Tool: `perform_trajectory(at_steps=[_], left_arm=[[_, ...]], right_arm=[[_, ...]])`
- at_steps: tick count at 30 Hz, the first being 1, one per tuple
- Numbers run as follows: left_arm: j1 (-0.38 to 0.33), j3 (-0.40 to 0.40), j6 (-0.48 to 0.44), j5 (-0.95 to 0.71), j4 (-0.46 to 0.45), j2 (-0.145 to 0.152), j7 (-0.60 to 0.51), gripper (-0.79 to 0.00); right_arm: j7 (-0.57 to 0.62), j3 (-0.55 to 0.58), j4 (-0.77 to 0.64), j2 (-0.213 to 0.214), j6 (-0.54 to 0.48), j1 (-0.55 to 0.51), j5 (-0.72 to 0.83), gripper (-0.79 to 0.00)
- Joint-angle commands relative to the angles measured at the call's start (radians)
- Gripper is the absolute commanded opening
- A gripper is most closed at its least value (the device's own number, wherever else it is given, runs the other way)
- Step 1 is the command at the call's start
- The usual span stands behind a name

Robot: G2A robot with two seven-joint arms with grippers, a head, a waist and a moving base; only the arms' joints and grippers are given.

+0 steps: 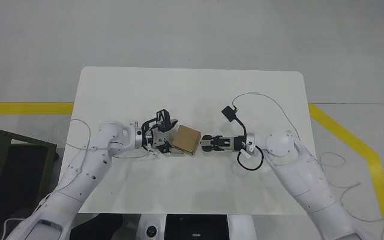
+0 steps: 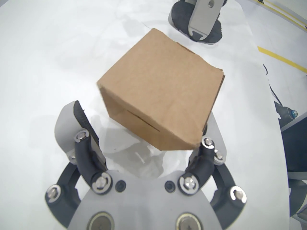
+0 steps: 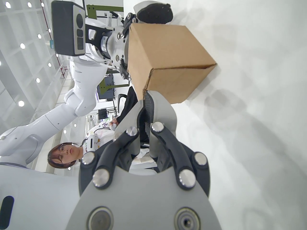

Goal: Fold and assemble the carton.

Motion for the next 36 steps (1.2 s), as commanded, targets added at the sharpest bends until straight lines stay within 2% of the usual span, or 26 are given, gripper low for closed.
perform_trajectory(at_steps=[1,2,4,5,6,7,13,22,27,36], left_arm=[[0.008,-0.020,0.008,-0.021,-0.015,0.005,-0.020,0.000],[0.013,-0.032,0.015,-0.033,-0.022,0.009,-0.030,0.000],[0.025,-0.059,0.033,-0.065,-0.039,0.015,-0.049,0.000],[0.030,-0.074,0.044,-0.081,-0.050,0.018,-0.060,0.000],[0.036,-0.088,0.055,-0.098,-0.062,0.021,-0.071,0.000],[0.041,-0.100,0.062,-0.112,-0.075,0.024,-0.084,0.000],[0.046,-0.177,0.084,-0.154,-0.111,0.044,-0.158,0.000],[0.008,-0.262,0.160,-0.111,-0.043,0.059,-0.175,0.000],[-0.023,-0.290,0.200,-0.132,0.003,0.061,-0.155,0.000],[-0.107,-0.313,0.187,-0.140,0.061,0.065,-0.164,0.000]], right_arm=[[-0.012,0.016,-0.009,0.003,-0.037,-0.015,0.007,-0.702],[-0.017,0.022,-0.012,0.005,-0.054,-0.021,0.000,-0.616],[-0.042,0.037,-0.016,0.008,-0.095,-0.036,0.001,-0.579],[-0.055,0.044,-0.017,0.009,-0.119,-0.043,-0.008,-0.511],[-0.074,0.052,-0.019,0.010,-0.153,-0.051,-0.010,-0.409],[-0.093,0.059,-0.017,0.011,-0.192,-0.059,-0.012,0.000],[-0.201,0.104,0.015,0.016,-0.380,-0.070,-0.091,0.000],[-0.409,0.187,0.083,0.026,-0.610,-0.012,-0.382,0.000],[-0.519,0.241,0.108,0.034,-0.665,0.017,-0.563,0.000],[-0.688,0.324,0.063,0.047,-0.625,0.018,-0.819,0.000]])
